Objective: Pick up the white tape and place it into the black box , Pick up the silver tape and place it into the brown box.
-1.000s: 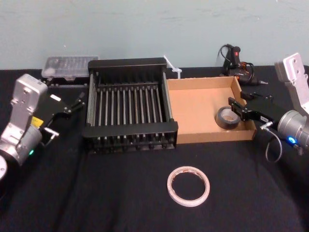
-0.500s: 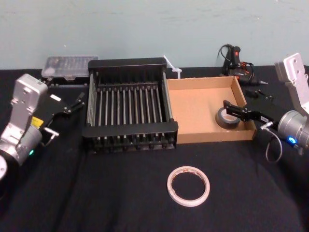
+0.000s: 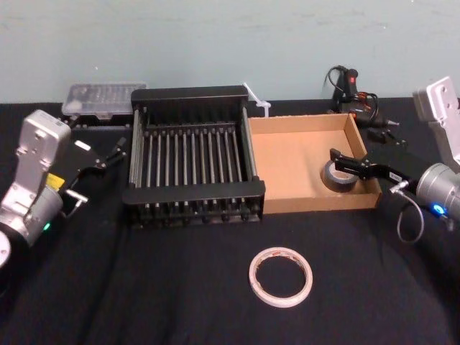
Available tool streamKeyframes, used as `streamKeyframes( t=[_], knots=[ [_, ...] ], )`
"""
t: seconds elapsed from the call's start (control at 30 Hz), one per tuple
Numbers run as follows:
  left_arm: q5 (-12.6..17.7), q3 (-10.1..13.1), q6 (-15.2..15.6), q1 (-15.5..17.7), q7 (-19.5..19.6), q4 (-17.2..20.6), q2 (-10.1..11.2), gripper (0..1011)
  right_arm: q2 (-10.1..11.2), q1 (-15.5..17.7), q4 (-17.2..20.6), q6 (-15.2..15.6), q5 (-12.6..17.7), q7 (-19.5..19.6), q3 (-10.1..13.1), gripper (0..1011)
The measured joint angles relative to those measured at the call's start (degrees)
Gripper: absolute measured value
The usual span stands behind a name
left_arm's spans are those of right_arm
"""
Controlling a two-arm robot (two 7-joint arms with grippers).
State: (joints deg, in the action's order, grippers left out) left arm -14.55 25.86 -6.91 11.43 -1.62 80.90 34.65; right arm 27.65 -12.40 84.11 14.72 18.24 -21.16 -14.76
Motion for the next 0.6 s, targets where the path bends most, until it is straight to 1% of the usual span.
streamKeyframes(
  t=[0.1, 0.2, 0.3, 0.4, 0.6],
  knots=[
    [0.0, 0.0, 0.0, 0.0, 0.0, 0.0, 0.0, 1001, 0.6, 0.76, 1.49, 0.37, 0.51, -0.5, 0.28, 1002],
    [0.0, 0.0, 0.0, 0.0, 0.0, 0.0, 0.0, 1001, 2.01, 2.41, 4.25, 1.06, 1.56, -1.57, 0.62, 1002],
    [0.0, 0.0, 0.0, 0.0, 0.0, 0.0, 0.0, 1001, 3.1, 3.56, 5.99, 1.28, 2.14, -2.37, 0.63, 1002],
    [0.0, 0.0, 0.0, 0.0, 0.0, 0.0, 0.0, 1001, 5.18, 5.48, 8.73, 1.33, 2.89, -3.9, 0.3, 1002],
    [0.0, 0.0, 0.0, 0.0, 0.0, 0.0, 0.0, 1001, 8.08, 7.85, 11.81, 1.09, 3.76, -6.27, -0.58, 1002]
  ],
)
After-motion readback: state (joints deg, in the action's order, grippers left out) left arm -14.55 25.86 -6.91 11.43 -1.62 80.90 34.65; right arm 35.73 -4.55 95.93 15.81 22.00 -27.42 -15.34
